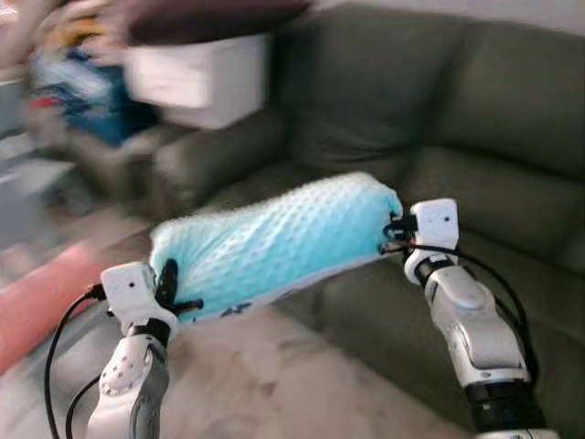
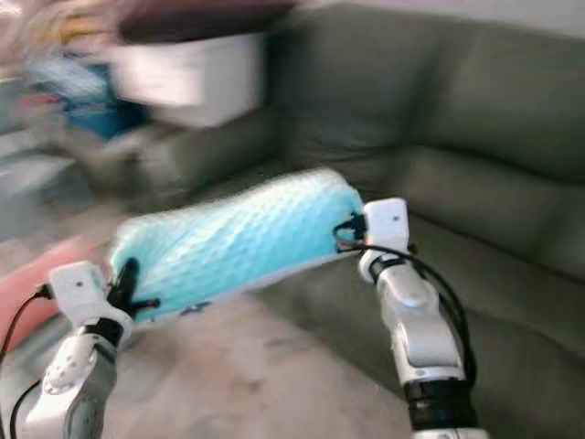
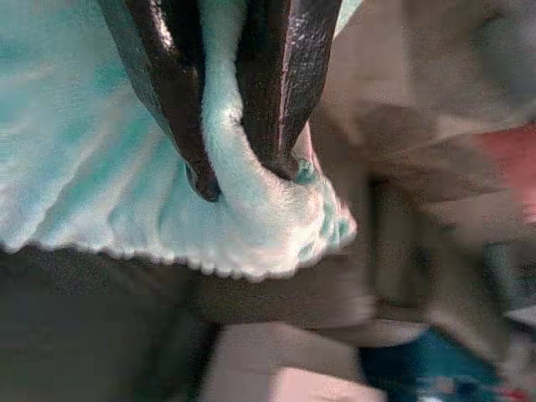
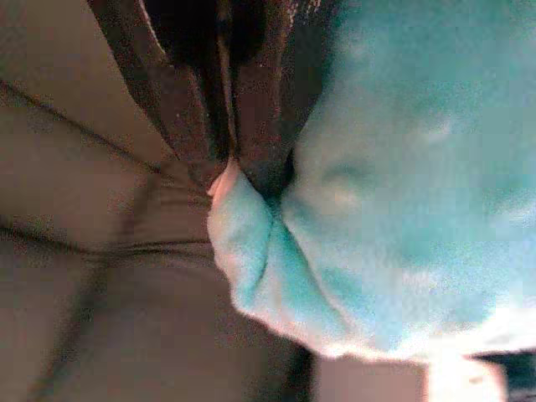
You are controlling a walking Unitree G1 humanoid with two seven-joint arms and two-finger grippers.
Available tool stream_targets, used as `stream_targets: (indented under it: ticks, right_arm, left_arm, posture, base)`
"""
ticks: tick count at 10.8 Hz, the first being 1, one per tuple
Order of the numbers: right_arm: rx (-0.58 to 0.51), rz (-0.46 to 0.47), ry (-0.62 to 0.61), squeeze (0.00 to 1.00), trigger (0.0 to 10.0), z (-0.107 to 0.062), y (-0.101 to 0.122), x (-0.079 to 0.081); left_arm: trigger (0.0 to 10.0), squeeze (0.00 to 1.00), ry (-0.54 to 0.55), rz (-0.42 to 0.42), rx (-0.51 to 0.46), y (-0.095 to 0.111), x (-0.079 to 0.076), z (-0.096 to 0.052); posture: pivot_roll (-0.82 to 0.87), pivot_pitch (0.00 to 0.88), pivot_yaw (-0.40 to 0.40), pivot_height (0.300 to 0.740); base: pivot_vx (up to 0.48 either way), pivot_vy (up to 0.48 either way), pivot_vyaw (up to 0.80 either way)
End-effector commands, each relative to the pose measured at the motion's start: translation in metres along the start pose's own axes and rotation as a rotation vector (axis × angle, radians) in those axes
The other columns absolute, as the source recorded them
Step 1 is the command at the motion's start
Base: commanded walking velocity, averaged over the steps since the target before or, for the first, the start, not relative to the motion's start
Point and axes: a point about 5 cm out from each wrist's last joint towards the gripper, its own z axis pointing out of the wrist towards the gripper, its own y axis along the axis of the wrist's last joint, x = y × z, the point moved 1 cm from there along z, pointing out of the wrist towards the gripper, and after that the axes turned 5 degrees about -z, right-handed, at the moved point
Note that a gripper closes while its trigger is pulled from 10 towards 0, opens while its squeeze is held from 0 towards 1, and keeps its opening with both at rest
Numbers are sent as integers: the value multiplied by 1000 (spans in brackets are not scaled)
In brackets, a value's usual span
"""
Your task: Move the pillow to the sofa
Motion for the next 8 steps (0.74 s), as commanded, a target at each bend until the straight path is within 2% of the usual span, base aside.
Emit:
stream_targets:
  ticks: [1,3,4,7,8]
  right_arm:
    - [-42,2,-4,0,10000,1,11,2]
    - [-42,1,-3,0,10000,1,11,3]
    - [-42,2,-4,0,10000,1,11,3]
    - [-46,7,-6,0,10000,1,11,2]
    - [-48,-8,-5,0,10000,0,11,2]
  left_arm:
    - [10000,0,46,21,-7,3,13,-3]
    - [10000,0,42,17,-5,3,13,-3]
    - [10000,0,38,24,-11,3,12,-4]
    - [10000,0,24,16,-14,3,11,-4]
    - [10000,0,23,17,-11,3,11,-5]
  posture:
    - [-249,0,61,740]
    - [-247,0,61,740]
    - [-247,0,61,740]
    - [-248,0,62,740]
    - [-250,0,63,740]
  base:
    - [0,0,-800]
    - [0,0,-800]
    - [289,0,-800]
    - [466,0,-783]
    - [461,0,0]
